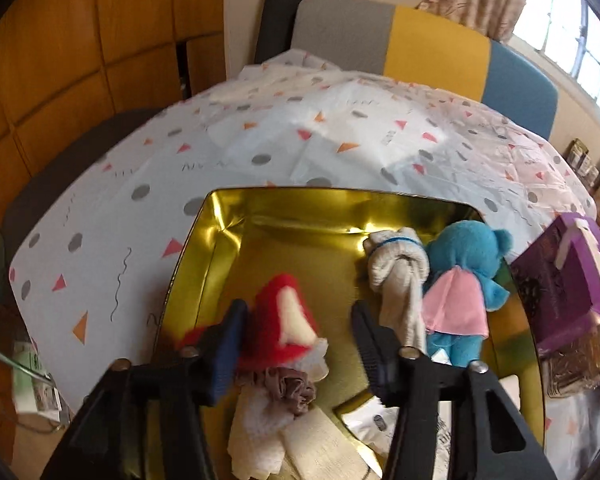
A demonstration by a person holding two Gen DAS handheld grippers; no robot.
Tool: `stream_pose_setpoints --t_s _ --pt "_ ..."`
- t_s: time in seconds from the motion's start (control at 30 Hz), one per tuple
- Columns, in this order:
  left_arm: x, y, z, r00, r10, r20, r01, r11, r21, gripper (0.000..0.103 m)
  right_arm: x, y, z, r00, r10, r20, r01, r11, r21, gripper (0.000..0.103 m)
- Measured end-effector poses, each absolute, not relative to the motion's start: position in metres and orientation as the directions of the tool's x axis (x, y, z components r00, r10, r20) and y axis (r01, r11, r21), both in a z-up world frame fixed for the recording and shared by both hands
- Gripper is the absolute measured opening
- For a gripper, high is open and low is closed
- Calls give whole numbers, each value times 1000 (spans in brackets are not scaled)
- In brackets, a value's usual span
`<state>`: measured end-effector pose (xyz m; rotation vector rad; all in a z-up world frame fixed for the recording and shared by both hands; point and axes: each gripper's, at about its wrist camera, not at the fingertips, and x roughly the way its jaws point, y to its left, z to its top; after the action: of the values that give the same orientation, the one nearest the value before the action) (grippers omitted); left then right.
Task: Organize soft objects
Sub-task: 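Carry the red knit item into the gold tray and release it with the left gripper, then carry the white soap box toward the gold tray with the right gripper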
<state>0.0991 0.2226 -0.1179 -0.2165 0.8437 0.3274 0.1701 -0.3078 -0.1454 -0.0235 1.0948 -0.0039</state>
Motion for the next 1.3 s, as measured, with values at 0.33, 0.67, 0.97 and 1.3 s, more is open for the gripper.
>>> stream_pose_setpoints --t_s 0.33,0.67,0.97,1.3 --pt "64 183 -99 665 245 -705 -364 931 -20 89 169 -307 -147 457 -45 -888 -14 998 -58 72" --pt "35 155 -83 709 233 -666 -323 946 -13 103 168 -304 -147 469 -65 -881 -23 996 -86 72" --pt "26 144 -85 719 230 -656 -323 946 -23 103 168 -302 -147 475 -71 -877 -31 995 -98 72" --pt "21 133 -82 729 283 -623 -343 939 25 103 167 -301 -146 477 -78 -876 -36 993 -108 72"
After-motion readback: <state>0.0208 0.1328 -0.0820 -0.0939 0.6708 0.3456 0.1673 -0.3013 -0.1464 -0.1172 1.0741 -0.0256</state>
